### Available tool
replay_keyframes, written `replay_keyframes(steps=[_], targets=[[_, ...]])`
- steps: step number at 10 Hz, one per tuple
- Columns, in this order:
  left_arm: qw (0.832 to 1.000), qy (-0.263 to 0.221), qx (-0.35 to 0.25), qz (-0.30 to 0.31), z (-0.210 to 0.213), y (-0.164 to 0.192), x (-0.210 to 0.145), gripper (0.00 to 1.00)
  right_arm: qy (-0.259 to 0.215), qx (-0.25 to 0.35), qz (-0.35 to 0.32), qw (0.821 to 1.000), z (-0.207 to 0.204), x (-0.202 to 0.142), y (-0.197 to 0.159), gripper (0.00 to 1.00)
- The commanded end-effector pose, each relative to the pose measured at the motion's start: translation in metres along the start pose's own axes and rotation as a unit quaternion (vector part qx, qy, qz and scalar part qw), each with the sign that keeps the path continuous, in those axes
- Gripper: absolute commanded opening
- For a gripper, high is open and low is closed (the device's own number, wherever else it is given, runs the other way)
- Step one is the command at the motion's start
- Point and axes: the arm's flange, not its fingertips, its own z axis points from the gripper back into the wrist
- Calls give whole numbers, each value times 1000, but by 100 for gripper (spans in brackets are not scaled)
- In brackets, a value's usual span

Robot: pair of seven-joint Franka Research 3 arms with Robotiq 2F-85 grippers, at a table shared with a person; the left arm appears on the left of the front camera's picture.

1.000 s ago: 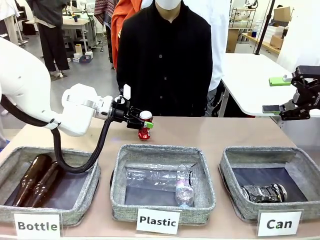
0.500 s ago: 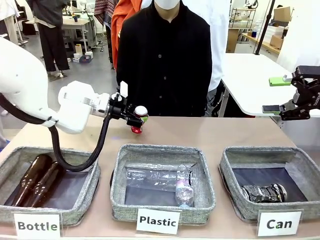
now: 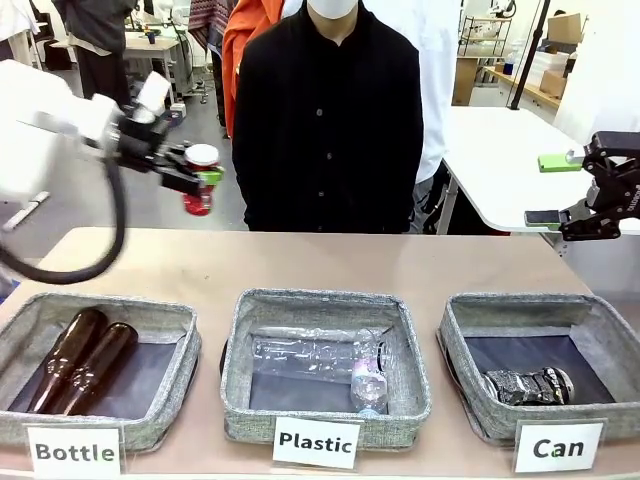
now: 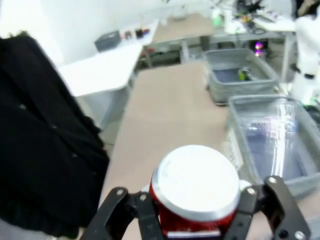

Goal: Sort the can waste into the basket.
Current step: Pick up the can waste from the table and place it in the right Fabric basket.

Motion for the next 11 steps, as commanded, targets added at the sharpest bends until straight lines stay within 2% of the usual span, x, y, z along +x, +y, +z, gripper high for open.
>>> replay_keyframes(steps=[1,3,4,5,8,9,10,11], targets=[[998,37,-60,2,26,-78,20,0,5,0,-5,1000,3,-1,0,100],[998,54,-38,-8,34,-126,19,0,5,0,-5,1000,3,-1,0,100],[997,66,-26,7,35,-136,11,0,5,0,-5,1000,3,-1,0,100],[998,44,-53,-3,38,-111,25,0,5,0,-5,1000,3,-1,0,100],[998,44,-53,-3,38,-111,25,0,5,0,-5,1000,3,-1,0,100],[997,54,-50,-1,36,-122,22,15,0,0,0,1000,0,0,0,100],[996,-65,-58,-19,15,-117,0,15,4,-77,9,997,20,-16,11,100],[994,-107,-23,1,-27,-113,15,15,31,-115,-12,993,46,-26,17,100]])
